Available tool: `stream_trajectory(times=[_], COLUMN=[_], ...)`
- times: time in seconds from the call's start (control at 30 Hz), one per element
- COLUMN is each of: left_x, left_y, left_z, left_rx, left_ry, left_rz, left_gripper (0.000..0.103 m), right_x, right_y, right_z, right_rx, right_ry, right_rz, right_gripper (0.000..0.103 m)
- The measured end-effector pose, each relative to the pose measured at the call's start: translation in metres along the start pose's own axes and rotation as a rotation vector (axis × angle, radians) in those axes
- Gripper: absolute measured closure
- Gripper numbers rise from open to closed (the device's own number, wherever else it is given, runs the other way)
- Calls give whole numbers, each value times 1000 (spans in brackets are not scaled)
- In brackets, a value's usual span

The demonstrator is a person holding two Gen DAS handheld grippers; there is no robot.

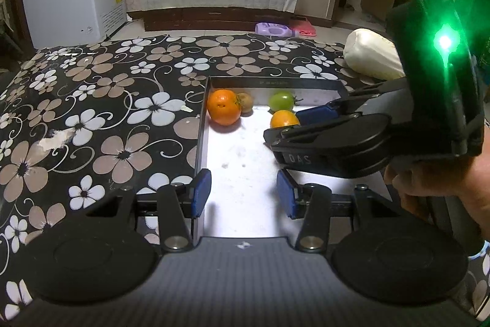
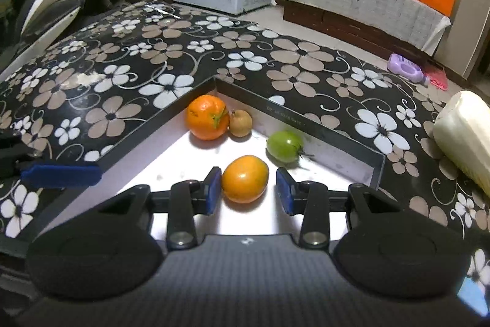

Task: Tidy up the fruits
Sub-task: 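Grasp the orange mandarin with the right tool while the left grasps the green fruit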

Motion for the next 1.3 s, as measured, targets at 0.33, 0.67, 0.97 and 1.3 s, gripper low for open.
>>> stream_trajectory(times=[0.33, 0.67, 0.97, 1.3], left_x=[-13, -16, -8, -43], left_y=[-8, -25, -40, -56], left_z=[-12, -42, -66, -66], left_rx=[-13, 19, 25, -17], left_ry=[-17, -34, -55, 82], left_rz=[3, 109, 158, 43], left_gripper=[50, 50, 50, 51], right_x=[-17, -44, -53, -59], right_y=[0, 12, 18, 19], right_z=[20, 58, 72, 75], right_rx=[-46, -86, -99, -102], right_ry=[-29, -23, -28, -22], right_rz=[-102, -148, -149, -155], right_gripper=[66, 66, 67, 66])
Point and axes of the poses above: each gripper's, at about its wrist camera, not at the fingertips, and z roughly against the way its jaws point, x to its left, y to its underside, the point moved 9 cm from there along -z, roughly the way its jaws point, and after that the axes turned 3 degrees about -y, right-handed, at the moved point
